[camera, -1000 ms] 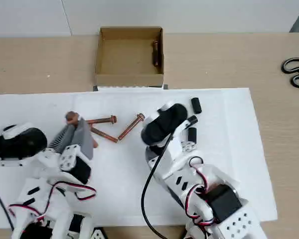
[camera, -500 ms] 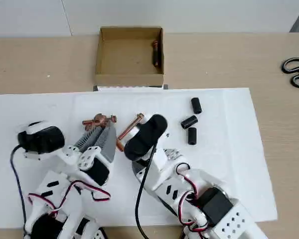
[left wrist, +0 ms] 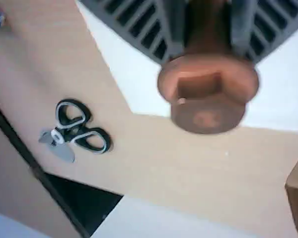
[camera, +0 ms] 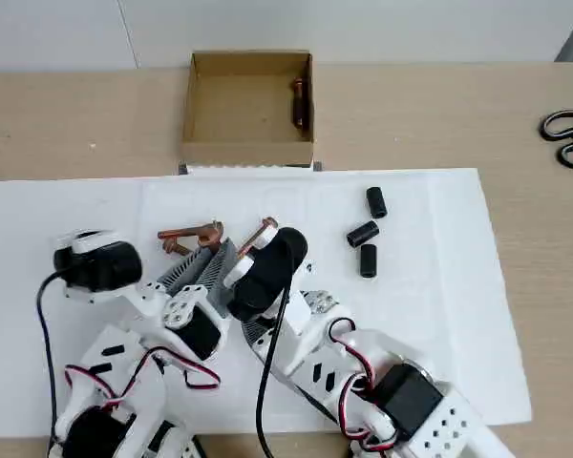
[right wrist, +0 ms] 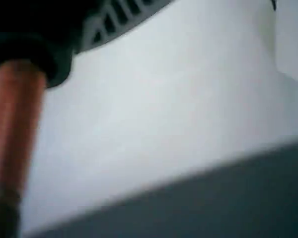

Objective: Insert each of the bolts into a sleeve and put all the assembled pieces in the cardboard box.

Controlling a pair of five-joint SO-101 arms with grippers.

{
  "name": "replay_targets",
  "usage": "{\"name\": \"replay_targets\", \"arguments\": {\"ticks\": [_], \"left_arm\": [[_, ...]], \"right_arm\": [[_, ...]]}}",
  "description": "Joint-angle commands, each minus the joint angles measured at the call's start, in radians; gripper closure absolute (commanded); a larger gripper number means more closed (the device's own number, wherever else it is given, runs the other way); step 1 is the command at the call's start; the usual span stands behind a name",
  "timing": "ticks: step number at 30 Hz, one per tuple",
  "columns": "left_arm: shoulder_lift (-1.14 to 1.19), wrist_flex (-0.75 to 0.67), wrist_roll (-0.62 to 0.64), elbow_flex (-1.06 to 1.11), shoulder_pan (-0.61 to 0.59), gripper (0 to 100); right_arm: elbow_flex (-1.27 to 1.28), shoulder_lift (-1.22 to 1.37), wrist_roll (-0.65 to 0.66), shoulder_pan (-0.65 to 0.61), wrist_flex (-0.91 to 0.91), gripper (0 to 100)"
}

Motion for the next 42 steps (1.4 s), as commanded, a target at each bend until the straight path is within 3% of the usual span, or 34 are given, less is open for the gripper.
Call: {"name": "replay_targets", "arguments": {"ticks": [1,14,22,29,36,42], "left_arm": [[-0.003,-0.035,0.005,-0.007,0.003,99],[-0.003,0.012,0.005,-0.012,0.008,99],[-0.003,0.081,-0.002,-0.042,0.101,99],[-0.008,0.183,-0.083,-0.051,0.109,99],[-0.008,0.186,-0.109,-0.051,0.109,99],[-0.005,0.189,-0.109,-0.051,0.104,86]], "right_arm": [[-0.009,-0.008,0.005,-0.007,-0.03,99.5],[-0.014,-0.007,0.011,-0.002,-0.13,99.5],[-0.025,-0.008,0.012,-0.002,-0.193,99.5],[-0.084,-0.007,0.012,0.05,-0.194,99.5],[-0.087,-0.008,0.012,0.079,-0.194,99.5],[-0.084,-0.008,0.012,0.079,-0.189,99.5]]}}
